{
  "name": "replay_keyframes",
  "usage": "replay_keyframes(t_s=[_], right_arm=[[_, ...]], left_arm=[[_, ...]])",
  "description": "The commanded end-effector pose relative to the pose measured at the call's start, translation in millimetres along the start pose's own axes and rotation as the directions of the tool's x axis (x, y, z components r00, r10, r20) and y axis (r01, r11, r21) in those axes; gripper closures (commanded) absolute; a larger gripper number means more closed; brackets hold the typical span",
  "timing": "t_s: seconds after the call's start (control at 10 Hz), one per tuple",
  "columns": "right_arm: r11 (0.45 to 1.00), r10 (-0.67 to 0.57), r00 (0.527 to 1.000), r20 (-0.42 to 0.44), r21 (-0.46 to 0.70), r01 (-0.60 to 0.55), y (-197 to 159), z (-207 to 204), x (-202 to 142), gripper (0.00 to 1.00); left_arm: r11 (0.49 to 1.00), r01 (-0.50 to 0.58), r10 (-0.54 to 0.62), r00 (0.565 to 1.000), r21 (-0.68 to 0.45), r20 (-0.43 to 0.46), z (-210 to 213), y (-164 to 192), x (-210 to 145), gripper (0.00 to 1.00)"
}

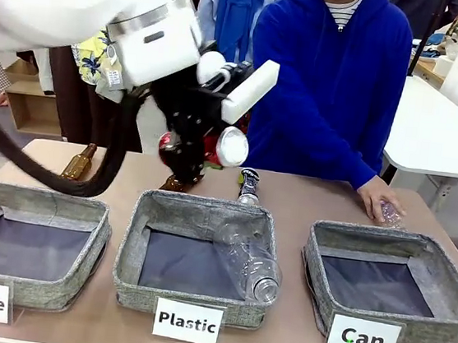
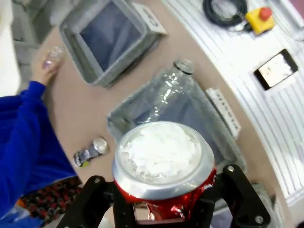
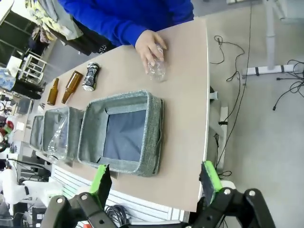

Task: Sort the can waste into the basket.
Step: Pick up the can waste from the table and place it in the right Fabric basket.

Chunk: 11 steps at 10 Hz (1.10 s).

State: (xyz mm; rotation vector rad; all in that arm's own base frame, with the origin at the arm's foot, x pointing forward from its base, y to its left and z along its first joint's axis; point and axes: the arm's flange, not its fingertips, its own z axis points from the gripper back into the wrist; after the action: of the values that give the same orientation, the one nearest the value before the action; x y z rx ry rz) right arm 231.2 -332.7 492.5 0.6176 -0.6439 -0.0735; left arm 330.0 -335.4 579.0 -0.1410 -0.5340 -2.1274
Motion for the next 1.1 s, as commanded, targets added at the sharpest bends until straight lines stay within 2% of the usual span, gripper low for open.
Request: replay_keyframes(t_s=[0.0,0.1,0.2,0.3,0.4,0.5,0.6,0.7,0.9,1.0], right_arm=[[1.000,0.017,1.000,-0.018,-0.008,-0.017,6.6,-1.8,2.6,0.00],[1.000,0.017,1.000,-0.018,-0.008,-0.017,6.6,-1.8,2.6,0.00],[1.000,0.006,1.000,-0.004,0.000,-0.006,2.1,-1.1,1.6,0.00],[0.997,0.052,0.996,-0.072,0.062,-0.047,2.9,-6.6,2.7,0.00],[0.996,0.032,0.995,-0.091,0.089,-0.024,5.4,-9.9,6.5,0.00],[0.998,0.037,0.993,-0.109,0.051,-0.031,6.2,-11.6,7.5,0.00],[0.999,0.025,0.994,-0.105,0.034,-0.021,3.1,-9.8,13.5,0.00],[0.998,-0.023,0.995,-0.095,0.061,0.029,-3.5,0.1,16.3,0.00],[0.995,-0.039,0.995,-0.093,0.089,0.047,-15.7,9.0,7.4,0.00],[0.991,-0.064,0.995,-0.077,0.113,0.072,-20.1,8.2,8.5,0.00]], left_arm=[[0.980,-0.130,0.124,0.991,-0.149,-0.044,-12.3,28.6,-16.6,1.00],[1.000,0.000,0.000,1.000,0.000,0.000,0.0,0.0,0.0,1.00],[0.997,-0.052,0.052,0.999,-0.053,-0.008,-10.4,15.5,-10.5,1.00],[0.983,-0.179,0.169,0.972,0.046,0.161,-15.1,29.1,-10.0,1.00],[0.982,-0.159,0.135,0.970,0.104,0.202,-32.1,52.0,46.1,1.00],[0.996,-0.069,0.051,0.968,0.063,0.247,-57.4,83.1,114.1,1.00],[1.000,-0.019,0.016,0.966,0.010,0.260,-90.9,112.6,177.2,1.00],[1.000,-0.018,0.019,0.983,-0.009,0.182,-131.2,137.7,228.8,1.00],[0.992,-0.116,0.113,0.992,0.049,0.058,-186.3,171.6,271.3,1.00],[0.984,-0.157,0.159,0.987,0.079,-0.020,-213.2,186.3,279.8,1.00]])
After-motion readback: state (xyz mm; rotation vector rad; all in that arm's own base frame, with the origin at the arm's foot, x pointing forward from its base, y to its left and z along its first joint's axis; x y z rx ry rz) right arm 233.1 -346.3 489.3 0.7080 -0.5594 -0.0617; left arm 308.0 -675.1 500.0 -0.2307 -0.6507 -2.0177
